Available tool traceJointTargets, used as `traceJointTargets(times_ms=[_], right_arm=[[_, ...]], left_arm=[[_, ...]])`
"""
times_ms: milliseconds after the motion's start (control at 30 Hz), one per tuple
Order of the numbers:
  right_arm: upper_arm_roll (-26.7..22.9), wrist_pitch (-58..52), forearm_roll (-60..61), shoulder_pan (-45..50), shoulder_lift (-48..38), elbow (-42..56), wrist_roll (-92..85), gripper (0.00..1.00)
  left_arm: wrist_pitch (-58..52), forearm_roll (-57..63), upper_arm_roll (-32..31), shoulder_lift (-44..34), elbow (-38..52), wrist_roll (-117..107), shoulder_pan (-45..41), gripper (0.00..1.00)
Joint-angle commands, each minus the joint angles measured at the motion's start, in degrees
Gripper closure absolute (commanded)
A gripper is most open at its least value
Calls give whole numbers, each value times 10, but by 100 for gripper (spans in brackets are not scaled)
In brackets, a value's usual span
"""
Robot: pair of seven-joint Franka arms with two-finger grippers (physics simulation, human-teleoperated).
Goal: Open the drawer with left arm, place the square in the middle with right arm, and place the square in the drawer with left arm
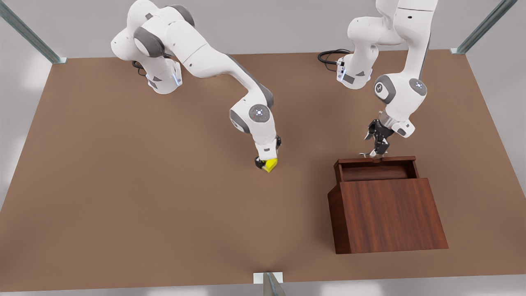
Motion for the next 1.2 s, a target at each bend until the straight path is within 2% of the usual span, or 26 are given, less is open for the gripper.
traceJointTargets(times_ms=[0, 33, 67, 133, 200, 233, 267, 300, 367, 433, 500, 633, 767, 900, 1033, 1167], right_arm=[[-9, -1, -1, -5, -17, -10, -1, 0], [-20, -10, 0, -44, -72, -45, 0, 0], [-20, -22, -1, -129, -141, -77, -6, 0], [-20, -168, 0, -241, -212, -86, 10, 0], [-10, -254, -9, -336, -264, -80, 49, 0], [27, -321, -11, -420, -288, -59, 50, 0], [36, -350, -17, -448, -303, -56, 45, 0], [35, -350, -37, -454, -304, -51, 20, 0], [0, -346, -38, -455, -312, -46, 4, 0], [-10, -351, -25, -458, -280, 7, 12, 0], [-13, -357, -25, -459, -277, 19, 12, 0], [-13, -364, -25, -459, -269, 21, 12, 0], [-14, -367, -18, -459, -270, 41, 13, 0], [-13, -369, -11, -459, -270, 50, 13, 0], [-13, -368, -11, -459, -268, 49, 13, 0], [-12, -361, -11, -459, -263, 51, 13, 0]], left_arm=[[-11, 0, 0, -13, 0, 0, 0, 0], [-45, 1, 0, -46, 0, -1, 0, 0], [-61, 2, 1, -70, 2, -1, 0, 0], [-69, 13, 0, -78, 31, 11, -1, 0], [-88, 63, 0, -30, 104, 68, -28, 0], [-137, 96, 1, 1, 165, 111, -32, 0], [-189, 132, 5, 33, 227, 127, -46, 0], [-266, 181, 5, 72, 300, 145, -51, 0], [-395, 209, 0, 142, 436, 239, -64, 0], [-468, 211, -3, 188, 514, 283, -108, 0], [-497, 224, -4, 208, 546, 319, -173, 0], [-490, 228, -4, 273, 579, 341, -278, 0], [-458, 232, -3, 385, 671, 353, -316, 0], [-404, 305, -4, 425, 670, 380, -351, 0], [-346, 301, -8, 439, 653, 551, -352, 0], [-316, 299, -17, 469, 646, 566, -361, 0]])
